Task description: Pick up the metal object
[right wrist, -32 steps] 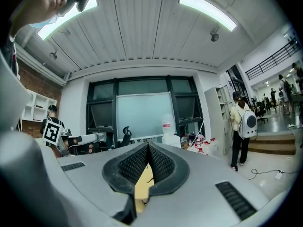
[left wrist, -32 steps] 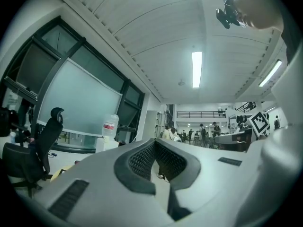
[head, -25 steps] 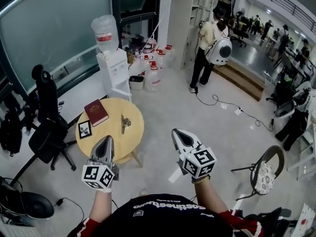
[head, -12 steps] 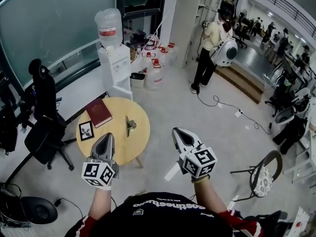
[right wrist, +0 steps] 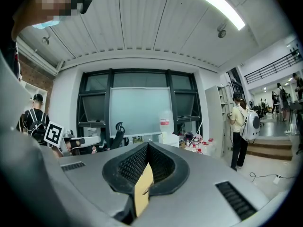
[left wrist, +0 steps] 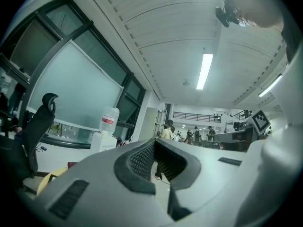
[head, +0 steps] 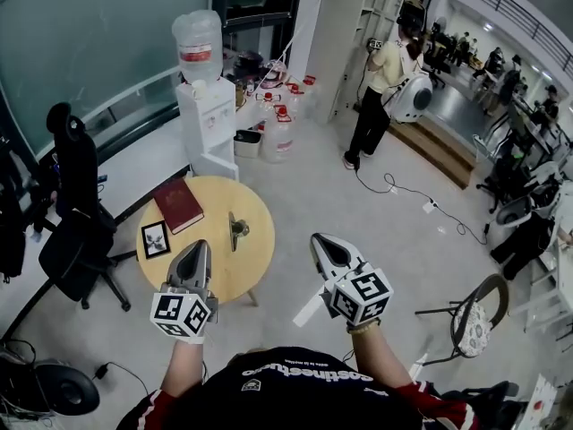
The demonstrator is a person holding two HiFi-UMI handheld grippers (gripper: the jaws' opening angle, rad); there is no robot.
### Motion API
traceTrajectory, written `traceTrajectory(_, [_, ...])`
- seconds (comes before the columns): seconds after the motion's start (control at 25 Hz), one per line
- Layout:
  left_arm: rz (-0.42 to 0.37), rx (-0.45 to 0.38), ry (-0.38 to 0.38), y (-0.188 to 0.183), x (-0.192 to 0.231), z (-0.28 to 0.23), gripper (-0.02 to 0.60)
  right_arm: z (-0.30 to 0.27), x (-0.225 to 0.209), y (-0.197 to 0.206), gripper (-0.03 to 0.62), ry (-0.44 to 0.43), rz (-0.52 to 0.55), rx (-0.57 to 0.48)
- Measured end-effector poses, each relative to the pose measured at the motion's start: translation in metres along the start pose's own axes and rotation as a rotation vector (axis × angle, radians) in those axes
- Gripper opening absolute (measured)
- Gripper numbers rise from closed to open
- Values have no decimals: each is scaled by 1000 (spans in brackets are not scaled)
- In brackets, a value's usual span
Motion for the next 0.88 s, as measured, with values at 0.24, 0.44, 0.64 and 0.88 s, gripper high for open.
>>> traceTrajectory(0.24, [10, 5, 22, 6, 0, -16, 17, -2, -7, 5, 28, 19, -9, 8])
traceTrajectory(0.44, [4, -4, 28, 2, -3, -28, 17, -10, -18, 0, 28, 13, -10, -2])
traceTrajectory(0.64, [-5, -7, 18, 0, 2, -37, 17, -27, -23, -7, 29, -20, -5, -20])
traceTrajectory(0.88, [-45, -13, 33, -7, -1, -59, 17, -41, -35, -15, 29, -26, -2, -37])
Point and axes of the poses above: the fingertips, and each gripper's own axes: z backward along the fingers, x to its left, y out of its underside, the point moved 8 cm from there along z, backward along the fingers, and after that the axes turned 10 degrees about y, right-handed, at the moved point
